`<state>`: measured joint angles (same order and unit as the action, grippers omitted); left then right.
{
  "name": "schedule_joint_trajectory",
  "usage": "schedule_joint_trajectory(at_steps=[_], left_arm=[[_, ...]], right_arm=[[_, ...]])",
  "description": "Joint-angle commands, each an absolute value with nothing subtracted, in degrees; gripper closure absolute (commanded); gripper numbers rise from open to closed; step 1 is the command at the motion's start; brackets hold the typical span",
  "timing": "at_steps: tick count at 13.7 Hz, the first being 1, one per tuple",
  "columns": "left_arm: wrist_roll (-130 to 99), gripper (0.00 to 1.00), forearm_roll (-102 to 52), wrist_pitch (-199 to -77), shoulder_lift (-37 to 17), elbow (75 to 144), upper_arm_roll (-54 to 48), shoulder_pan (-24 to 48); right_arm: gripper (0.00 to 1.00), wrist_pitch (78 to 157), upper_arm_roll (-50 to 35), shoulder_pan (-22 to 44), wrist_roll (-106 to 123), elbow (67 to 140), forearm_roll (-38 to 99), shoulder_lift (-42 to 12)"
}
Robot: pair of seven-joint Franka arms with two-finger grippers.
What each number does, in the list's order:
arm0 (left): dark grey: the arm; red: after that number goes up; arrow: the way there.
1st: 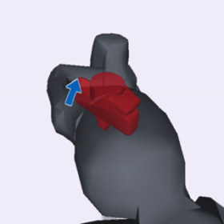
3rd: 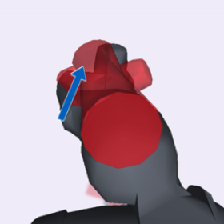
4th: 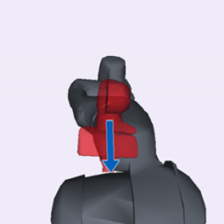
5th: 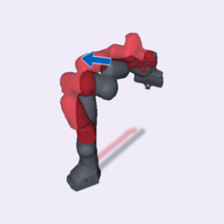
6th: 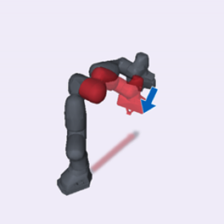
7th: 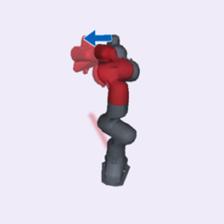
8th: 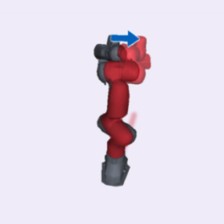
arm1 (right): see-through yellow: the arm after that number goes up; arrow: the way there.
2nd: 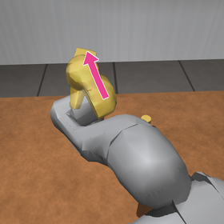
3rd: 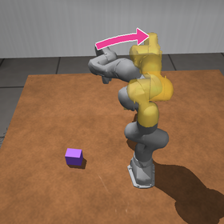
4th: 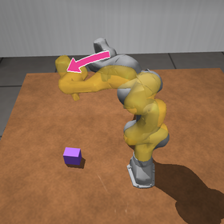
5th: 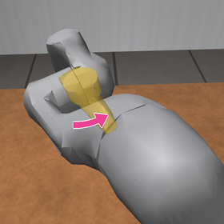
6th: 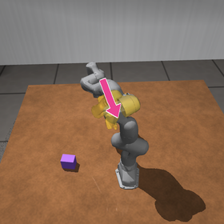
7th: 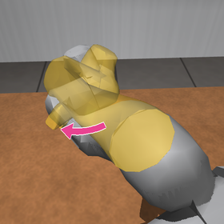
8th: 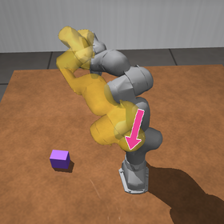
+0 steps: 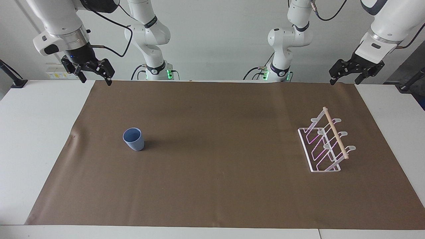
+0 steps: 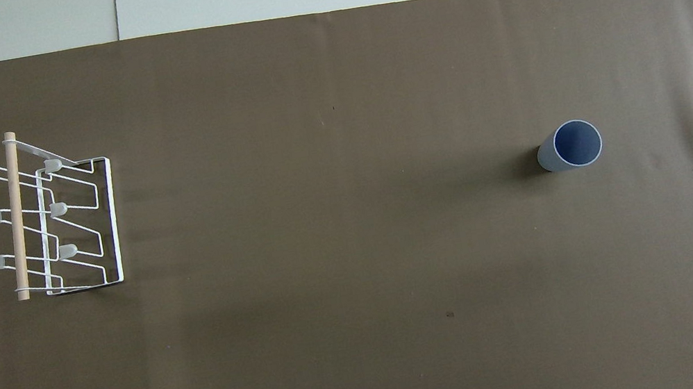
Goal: Hang cup on cup holder
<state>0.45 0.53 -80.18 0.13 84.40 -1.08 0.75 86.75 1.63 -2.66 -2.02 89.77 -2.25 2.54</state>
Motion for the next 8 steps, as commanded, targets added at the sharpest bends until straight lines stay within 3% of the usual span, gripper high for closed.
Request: schedule_joint_trajectory(at_steps=[1, 8], left_arm=[[0.61, 0.0, 0.88, -79.89, 1.58, 86.04, -1.49, 0.18], [0.53, 0.0, 0.88, -79.89, 1.67, 85.96, -1.49, 0.18]], right_arm=[[0.0, 87.36, 1.41, -3.34, -2.55, 91.49, -0.79, 4.04], [0.0, 87.36, 1.41, -3.6, -2.55, 91.49, -0.88, 4.04]])
